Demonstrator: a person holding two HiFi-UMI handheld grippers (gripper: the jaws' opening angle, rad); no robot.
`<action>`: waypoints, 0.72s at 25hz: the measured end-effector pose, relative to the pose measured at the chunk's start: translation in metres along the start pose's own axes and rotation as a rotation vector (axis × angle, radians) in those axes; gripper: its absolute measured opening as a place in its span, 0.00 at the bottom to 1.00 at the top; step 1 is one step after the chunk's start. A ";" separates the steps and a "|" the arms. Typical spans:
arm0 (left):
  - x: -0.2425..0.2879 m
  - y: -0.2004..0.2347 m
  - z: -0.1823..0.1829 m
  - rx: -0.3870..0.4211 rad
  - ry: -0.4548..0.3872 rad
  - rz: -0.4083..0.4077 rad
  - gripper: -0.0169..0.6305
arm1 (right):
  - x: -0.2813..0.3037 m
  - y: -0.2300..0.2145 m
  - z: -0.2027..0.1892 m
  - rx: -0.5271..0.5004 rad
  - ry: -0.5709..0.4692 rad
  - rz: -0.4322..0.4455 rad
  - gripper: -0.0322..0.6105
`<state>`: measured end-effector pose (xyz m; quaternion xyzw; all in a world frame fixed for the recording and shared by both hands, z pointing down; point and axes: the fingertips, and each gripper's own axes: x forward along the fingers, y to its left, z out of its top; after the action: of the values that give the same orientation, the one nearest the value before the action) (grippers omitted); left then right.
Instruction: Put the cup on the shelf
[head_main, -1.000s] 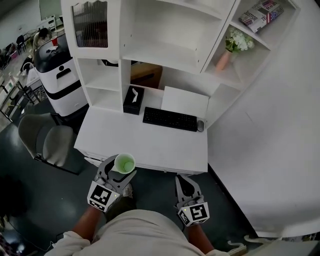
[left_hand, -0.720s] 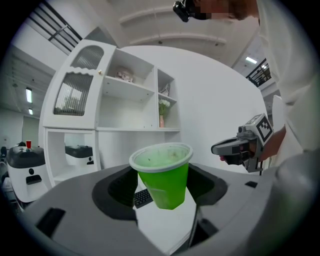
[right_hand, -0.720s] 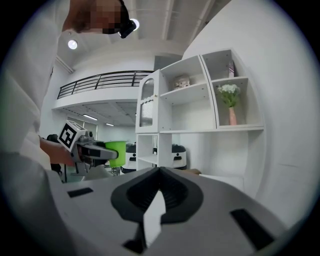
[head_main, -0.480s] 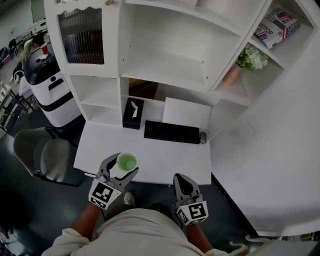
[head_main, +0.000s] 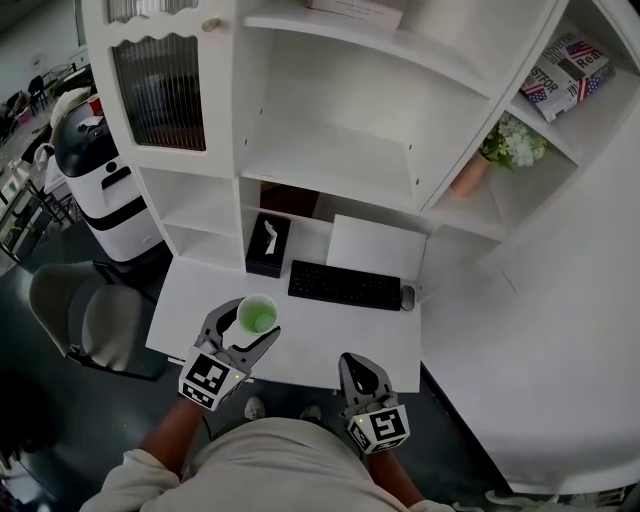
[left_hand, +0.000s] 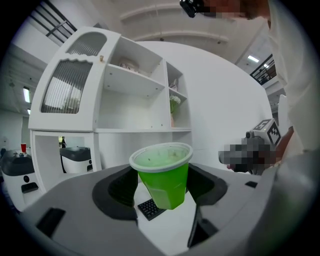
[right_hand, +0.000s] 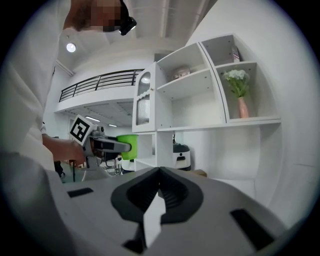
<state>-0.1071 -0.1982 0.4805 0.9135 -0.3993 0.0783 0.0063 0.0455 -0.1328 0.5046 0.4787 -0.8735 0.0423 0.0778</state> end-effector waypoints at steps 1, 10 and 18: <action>0.004 0.002 0.004 0.001 -0.001 0.007 0.48 | 0.001 -0.003 0.001 -0.001 0.000 0.006 0.06; 0.042 0.021 0.046 0.013 -0.002 0.041 0.48 | 0.002 -0.029 0.000 0.010 -0.003 0.028 0.06; 0.076 0.051 0.103 -0.045 -0.044 0.049 0.48 | -0.006 -0.047 -0.008 0.036 0.000 0.019 0.06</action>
<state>-0.0789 -0.2958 0.3874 0.9044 -0.4234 0.0494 0.0163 0.0889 -0.1517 0.5112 0.4715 -0.8772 0.0589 0.0687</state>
